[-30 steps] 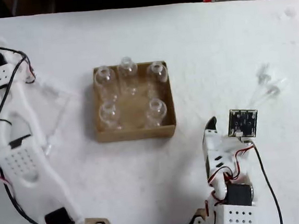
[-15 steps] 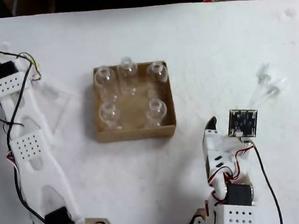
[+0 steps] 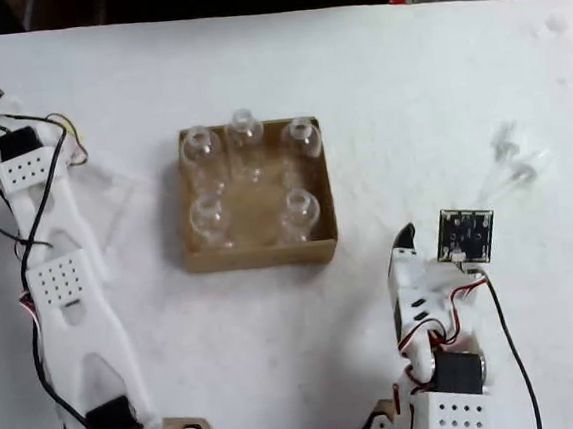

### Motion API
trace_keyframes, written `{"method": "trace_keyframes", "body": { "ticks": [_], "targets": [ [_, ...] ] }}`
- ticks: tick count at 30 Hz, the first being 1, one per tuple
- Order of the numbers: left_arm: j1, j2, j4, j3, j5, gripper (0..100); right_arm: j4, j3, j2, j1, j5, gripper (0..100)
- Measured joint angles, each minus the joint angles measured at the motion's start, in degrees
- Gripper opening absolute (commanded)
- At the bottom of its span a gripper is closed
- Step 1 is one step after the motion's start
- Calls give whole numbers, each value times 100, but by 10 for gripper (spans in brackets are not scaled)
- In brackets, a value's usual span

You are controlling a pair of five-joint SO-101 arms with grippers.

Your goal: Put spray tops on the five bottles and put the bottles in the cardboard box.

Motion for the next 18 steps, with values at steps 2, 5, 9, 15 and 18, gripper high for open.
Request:
{"method": "trace_keyframes", "body": {
  "ticks": [2, 5, 9, 15, 18],
  "targets": [
    [9, 0, 18, 0, 0, 64, 0, 0, 0, 0, 0, 166],
    [9, -9, 26, 0, 0, 64, 0, 0, 0, 0, 0, 166],
    [9, -9, 492, -246, 0, 64, 0, 0, 0, 0, 0, 166],
    [9, -580, 1442, -510, 0, 64, 0, 0, 0, 0, 0, 166],
    [18, -1327, 1899, -510, 0, 64, 0, 0, 0, 0, 0, 166]
  ]
}}
